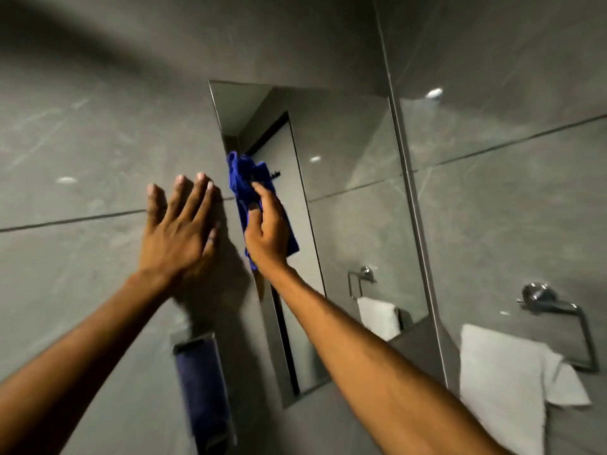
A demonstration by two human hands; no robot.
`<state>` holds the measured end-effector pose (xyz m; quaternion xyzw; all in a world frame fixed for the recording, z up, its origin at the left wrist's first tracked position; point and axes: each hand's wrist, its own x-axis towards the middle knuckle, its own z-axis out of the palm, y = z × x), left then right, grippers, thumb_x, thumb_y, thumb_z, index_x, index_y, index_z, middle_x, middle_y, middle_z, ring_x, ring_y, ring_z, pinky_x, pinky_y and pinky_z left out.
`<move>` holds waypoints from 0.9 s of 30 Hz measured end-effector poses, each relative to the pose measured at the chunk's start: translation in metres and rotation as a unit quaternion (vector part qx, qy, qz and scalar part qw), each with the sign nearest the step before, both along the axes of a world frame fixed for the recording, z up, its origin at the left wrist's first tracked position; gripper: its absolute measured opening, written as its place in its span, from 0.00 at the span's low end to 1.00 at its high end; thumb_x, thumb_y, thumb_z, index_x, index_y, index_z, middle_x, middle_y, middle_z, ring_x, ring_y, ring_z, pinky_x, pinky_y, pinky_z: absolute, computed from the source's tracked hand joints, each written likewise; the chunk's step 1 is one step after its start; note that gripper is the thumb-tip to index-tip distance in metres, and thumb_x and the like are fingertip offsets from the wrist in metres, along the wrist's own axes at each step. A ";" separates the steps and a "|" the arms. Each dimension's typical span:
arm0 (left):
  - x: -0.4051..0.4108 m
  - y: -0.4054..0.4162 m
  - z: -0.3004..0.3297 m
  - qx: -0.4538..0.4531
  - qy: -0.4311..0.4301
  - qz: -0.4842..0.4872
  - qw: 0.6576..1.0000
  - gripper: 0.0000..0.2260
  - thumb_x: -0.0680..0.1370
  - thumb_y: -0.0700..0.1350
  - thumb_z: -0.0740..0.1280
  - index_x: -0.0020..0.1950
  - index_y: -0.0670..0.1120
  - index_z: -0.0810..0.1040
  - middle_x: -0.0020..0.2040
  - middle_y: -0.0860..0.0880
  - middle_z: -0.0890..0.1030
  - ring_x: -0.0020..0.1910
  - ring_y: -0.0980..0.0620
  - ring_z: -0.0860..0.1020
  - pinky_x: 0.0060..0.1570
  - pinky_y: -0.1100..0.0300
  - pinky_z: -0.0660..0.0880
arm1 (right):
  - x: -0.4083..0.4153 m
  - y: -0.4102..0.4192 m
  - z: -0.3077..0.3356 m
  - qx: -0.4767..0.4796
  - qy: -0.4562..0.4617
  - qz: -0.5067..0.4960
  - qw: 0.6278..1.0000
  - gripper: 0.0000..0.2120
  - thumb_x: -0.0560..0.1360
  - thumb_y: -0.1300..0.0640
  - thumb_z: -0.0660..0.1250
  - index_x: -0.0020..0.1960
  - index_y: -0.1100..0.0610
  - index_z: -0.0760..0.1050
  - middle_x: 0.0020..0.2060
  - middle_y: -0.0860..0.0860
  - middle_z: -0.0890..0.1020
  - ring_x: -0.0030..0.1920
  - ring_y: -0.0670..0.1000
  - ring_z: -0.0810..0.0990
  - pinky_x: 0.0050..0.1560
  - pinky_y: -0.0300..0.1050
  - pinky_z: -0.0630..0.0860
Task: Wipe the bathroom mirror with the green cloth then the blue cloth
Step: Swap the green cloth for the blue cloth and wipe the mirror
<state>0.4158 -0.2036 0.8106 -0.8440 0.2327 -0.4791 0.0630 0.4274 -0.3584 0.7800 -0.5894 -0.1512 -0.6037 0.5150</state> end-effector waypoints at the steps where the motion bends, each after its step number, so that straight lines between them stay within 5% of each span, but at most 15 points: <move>1: -0.011 0.004 -0.002 -0.015 0.048 -0.027 0.998 0.34 0.81 0.58 0.46 0.85 0.47 0.48 0.86 0.46 0.46 0.85 0.44 0.43 0.83 0.42 0.37 | -0.012 0.016 -0.006 0.072 0.033 0.089 0.993 0.18 0.81 0.63 0.59 0.70 0.61 0.72 0.66 0.60 0.79 0.66 0.56 0.77 0.67 0.50 0.74; 4: -0.055 0.002 -0.013 -0.168 0.170 -0.180 0.954 0.26 0.85 0.47 0.58 0.83 0.41 0.59 0.84 0.41 0.58 0.85 0.42 0.54 0.82 0.51 0.50 | -0.052 0.034 -0.013 0.325 0.068 0.366 0.869 0.14 0.82 0.64 0.59 0.66 0.63 0.73 0.66 0.64 0.77 0.64 0.63 0.77 0.70 0.59 0.71; 7: -0.105 0.017 -0.072 -0.290 0.257 -0.254 0.886 0.27 0.84 0.44 0.64 0.82 0.43 0.63 0.81 0.42 0.67 0.81 0.46 0.65 0.81 0.52 0.60 | -0.103 0.051 -0.065 0.366 0.098 0.532 0.757 0.14 0.83 0.60 0.55 0.53 0.57 0.80 0.48 0.60 0.81 0.49 0.59 0.80 0.61 0.55 0.74; 10: -0.151 0.044 -0.155 -0.443 0.406 -0.321 0.732 0.27 0.81 0.44 0.70 0.78 0.54 0.65 0.72 0.60 0.78 0.68 0.60 0.78 0.69 0.57 0.76 | -0.150 0.075 -0.139 0.354 0.183 0.592 0.701 0.18 0.81 0.53 0.56 0.54 0.59 0.83 0.47 0.58 0.84 0.52 0.59 0.81 0.63 0.53 0.74; 15: -0.206 0.091 -0.296 -0.602 0.570 -0.263 0.493 0.17 0.80 0.39 0.70 0.69 0.46 0.79 0.61 0.46 0.87 0.58 0.48 0.86 0.57 0.53 0.84 | -0.197 0.114 -0.268 0.386 0.300 0.603 0.630 0.23 0.81 0.45 0.56 0.64 0.60 0.75 0.55 0.59 0.81 0.57 0.59 0.79 0.66 0.55 0.72; 18: -0.238 0.121 -0.385 -0.660 0.584 -0.167 0.442 0.17 0.79 0.35 0.70 0.68 0.42 0.79 0.57 0.45 0.87 0.52 0.50 0.86 0.56 0.55 0.84 | -0.219 0.132 -0.354 0.356 0.425 0.559 0.616 0.22 0.78 0.44 0.63 0.62 0.59 0.78 0.53 0.57 0.84 0.53 0.57 0.83 0.58 0.53 0.80; 21: -0.282 0.143 -0.481 -0.687 0.607 -0.059 0.396 0.17 0.79 0.33 0.69 0.69 0.38 0.77 0.61 0.39 0.85 0.55 0.46 0.82 0.63 0.48 0.79 | -0.245 0.142 -0.455 0.275 0.558 0.432 0.653 0.16 0.79 0.62 0.66 0.66 0.61 0.74 0.55 0.57 0.84 0.53 0.55 0.84 0.58 0.52 0.81; 24: -0.328 0.161 -0.582 -0.697 0.632 0.050 0.334 0.17 0.80 0.30 0.64 0.69 0.35 0.76 0.60 0.40 0.83 0.56 0.46 0.79 0.54 0.54 0.79 | -0.277 0.158 -0.562 0.163 0.686 0.379 0.599 0.20 0.77 0.72 0.63 0.68 0.62 0.72 0.61 0.59 0.81 0.57 0.54 0.81 0.62 0.50 0.78; 27: -0.374 0.168 -0.662 -0.707 0.640 0.136 0.269 0.16 0.79 0.27 0.60 0.60 0.41 0.79 0.52 0.43 0.84 0.48 0.46 0.80 0.42 0.63 0.80 | -0.312 0.172 -0.653 0.108 0.778 0.311 0.536 0.21 0.75 0.75 0.61 0.67 0.63 0.73 0.60 0.61 0.81 0.55 0.54 0.80 0.53 0.39 0.80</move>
